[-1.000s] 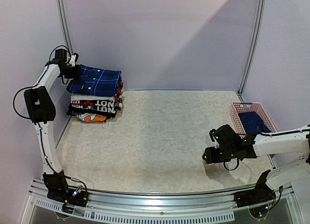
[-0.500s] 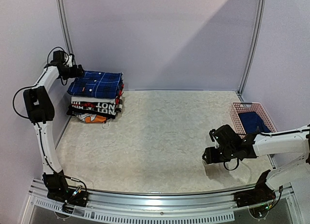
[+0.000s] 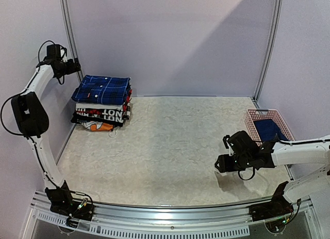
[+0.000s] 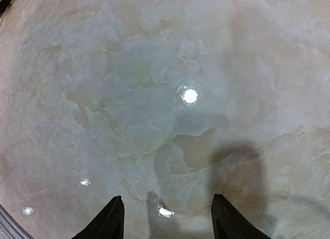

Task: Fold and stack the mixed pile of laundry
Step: Place the square-folded shirt at the corner of the board, then pick up the crumpled T-shirt from the bin.

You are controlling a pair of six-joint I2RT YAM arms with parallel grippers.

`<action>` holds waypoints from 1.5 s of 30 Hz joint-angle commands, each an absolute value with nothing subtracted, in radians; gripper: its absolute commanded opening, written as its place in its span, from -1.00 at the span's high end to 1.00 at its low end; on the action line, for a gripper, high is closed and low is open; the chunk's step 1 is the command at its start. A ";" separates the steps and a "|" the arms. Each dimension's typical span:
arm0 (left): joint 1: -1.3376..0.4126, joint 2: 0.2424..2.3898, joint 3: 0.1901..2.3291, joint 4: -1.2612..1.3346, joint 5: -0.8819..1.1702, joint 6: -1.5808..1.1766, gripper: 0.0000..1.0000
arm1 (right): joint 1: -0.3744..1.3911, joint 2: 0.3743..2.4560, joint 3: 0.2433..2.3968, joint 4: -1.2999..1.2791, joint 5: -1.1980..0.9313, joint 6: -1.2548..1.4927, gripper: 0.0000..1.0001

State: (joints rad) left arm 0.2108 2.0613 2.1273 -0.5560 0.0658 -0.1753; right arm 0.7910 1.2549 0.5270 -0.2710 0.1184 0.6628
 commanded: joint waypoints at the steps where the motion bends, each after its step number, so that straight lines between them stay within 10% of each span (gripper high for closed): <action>1: 0.177 1.959 2.065 -0.542 -0.028 -0.226 -0.99 | 0.796 1.214 0.571 -0.295 0.124 0.647 -0.17; 10: 0.024 1.683 1.742 -0.443 -0.182 -0.290 -0.99 | 0.826 1.186 0.653 -0.345 0.145 0.634 -0.26; 20: -0.236 1.386 1.388 -0.449 -0.326 -0.302 -0.99 | 0.856 1.132 0.787 -0.465 0.222 0.605 -0.97; 35: -0.681 1.174 1.021 -0.541 -0.468 -0.390 -0.99 | 0.828 1.025 0.895 -0.644 0.576 0.724 -0.98; 45: -0.887 1.215 0.903 -0.494 -0.456 -0.433 -0.99 | 0.505 1.045 0.995 -0.721 0.508 0.724 -0.98</action>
